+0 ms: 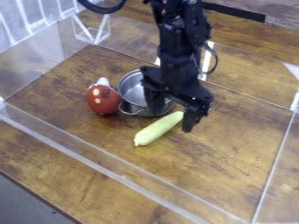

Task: Move the green spoon to the left

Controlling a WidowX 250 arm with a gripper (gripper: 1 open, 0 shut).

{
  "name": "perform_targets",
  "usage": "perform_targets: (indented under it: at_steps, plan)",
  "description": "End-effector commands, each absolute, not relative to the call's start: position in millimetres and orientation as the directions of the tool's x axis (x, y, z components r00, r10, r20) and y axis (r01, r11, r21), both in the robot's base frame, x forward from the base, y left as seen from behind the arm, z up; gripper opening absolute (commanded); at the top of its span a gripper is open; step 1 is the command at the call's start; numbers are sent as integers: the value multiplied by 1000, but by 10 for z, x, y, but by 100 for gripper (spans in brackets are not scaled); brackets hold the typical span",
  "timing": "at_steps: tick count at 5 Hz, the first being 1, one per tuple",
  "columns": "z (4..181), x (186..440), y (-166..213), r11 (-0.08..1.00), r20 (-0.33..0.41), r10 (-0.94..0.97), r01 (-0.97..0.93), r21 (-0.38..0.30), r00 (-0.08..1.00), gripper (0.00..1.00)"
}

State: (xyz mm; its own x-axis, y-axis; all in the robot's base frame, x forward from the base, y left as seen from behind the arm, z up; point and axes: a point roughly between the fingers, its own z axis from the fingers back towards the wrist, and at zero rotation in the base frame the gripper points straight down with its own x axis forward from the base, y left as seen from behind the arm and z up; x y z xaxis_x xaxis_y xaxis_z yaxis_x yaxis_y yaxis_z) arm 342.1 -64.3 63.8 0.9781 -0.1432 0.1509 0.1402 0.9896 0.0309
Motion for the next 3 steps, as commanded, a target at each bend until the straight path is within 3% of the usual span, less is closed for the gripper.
perform_targets:
  at_steps: [1,2,3]
  plan:
    - [791,3535,-492,994,188,-108,102,39,976,100]
    - [806,3529,-424,996,174,-88,81,43,981,100]
    - [674,3530,-435,999,141,-40,35,39,989,100]
